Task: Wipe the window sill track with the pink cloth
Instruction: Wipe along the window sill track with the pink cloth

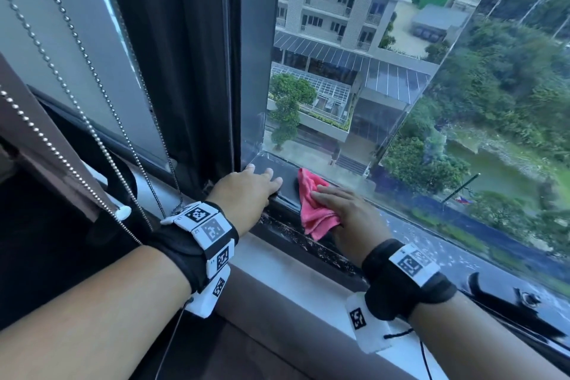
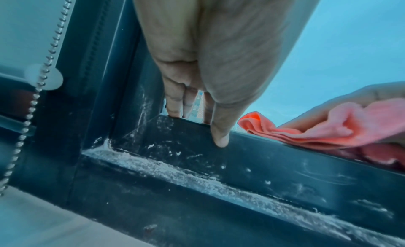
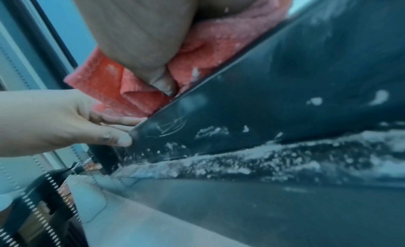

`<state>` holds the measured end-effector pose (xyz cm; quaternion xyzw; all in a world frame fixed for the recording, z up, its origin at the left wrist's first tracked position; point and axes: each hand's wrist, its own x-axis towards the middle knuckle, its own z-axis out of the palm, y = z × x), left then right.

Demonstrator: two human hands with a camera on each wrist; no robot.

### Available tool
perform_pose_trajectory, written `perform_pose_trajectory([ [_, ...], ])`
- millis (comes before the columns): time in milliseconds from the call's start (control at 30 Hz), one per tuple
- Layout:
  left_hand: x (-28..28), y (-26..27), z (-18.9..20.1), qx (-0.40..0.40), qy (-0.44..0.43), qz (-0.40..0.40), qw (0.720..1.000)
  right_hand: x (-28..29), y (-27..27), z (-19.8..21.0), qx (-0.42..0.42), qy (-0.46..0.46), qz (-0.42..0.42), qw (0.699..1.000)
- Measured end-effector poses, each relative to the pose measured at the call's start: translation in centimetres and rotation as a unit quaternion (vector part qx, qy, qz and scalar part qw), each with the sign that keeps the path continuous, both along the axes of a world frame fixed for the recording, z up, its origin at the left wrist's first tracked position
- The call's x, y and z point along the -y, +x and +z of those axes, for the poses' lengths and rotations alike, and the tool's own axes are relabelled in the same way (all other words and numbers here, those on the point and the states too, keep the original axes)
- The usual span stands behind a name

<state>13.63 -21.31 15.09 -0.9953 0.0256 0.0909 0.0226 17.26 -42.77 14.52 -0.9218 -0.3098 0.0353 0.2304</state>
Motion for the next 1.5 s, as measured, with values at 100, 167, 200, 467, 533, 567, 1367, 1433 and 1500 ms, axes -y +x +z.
perform_pose_trajectory([
  [100, -0.2, -0.3, -0.2, 0.004, -0.001, 0.008, 1.000, 0.0, -1.1, 0.7, -0.021, 0.014, 0.039, 0.999],
  [167, -0.3, -0.4, -0.3, 0.005, -0.002, 0.010, 1.000, 0.0, -1.8, 1.2, -0.044, 0.035, 0.055, 0.997],
  [200, -0.3, -0.3, -0.4, 0.002, -0.002, 0.012, 1.000, 0.0, -2.0, 1.4, -0.060, 0.045, 0.059, 0.995],
  [467, 1.0, -0.8, -1.1, 0.021, -0.029, -0.012, 0.999, 0.6, -3.1, 4.1, -0.237, 0.231, -0.039, 0.943],
  [533, 2.1, -1.3, -0.6, 0.020, -0.056, -0.049, 0.997, 1.8, -1.9, 4.3, -0.157, 0.228, -0.090, 0.957],
  [567, 2.8, -1.5, -0.3, 0.011, -0.057, -0.065, 0.996, 2.4, -1.0, 4.2, -0.088, 0.193, -0.107, 0.971],
  [1367, 4.5, -2.0, -0.2, 0.012, -0.014, -0.059, 0.998, 2.5, -0.3, -0.3, -0.004, -0.010, 0.001, 1.000],
  [1433, 4.8, -1.9, -0.2, 0.019, -0.004, -0.048, 0.999, 2.7, -1.4, 0.1, -0.010, 0.016, 0.014, 1.000],
  [1500, 5.0, -1.7, -0.1, 0.021, 0.008, -0.041, 0.999, 2.9, -2.1, 0.2, -0.021, 0.032, 0.035, 0.999],
])
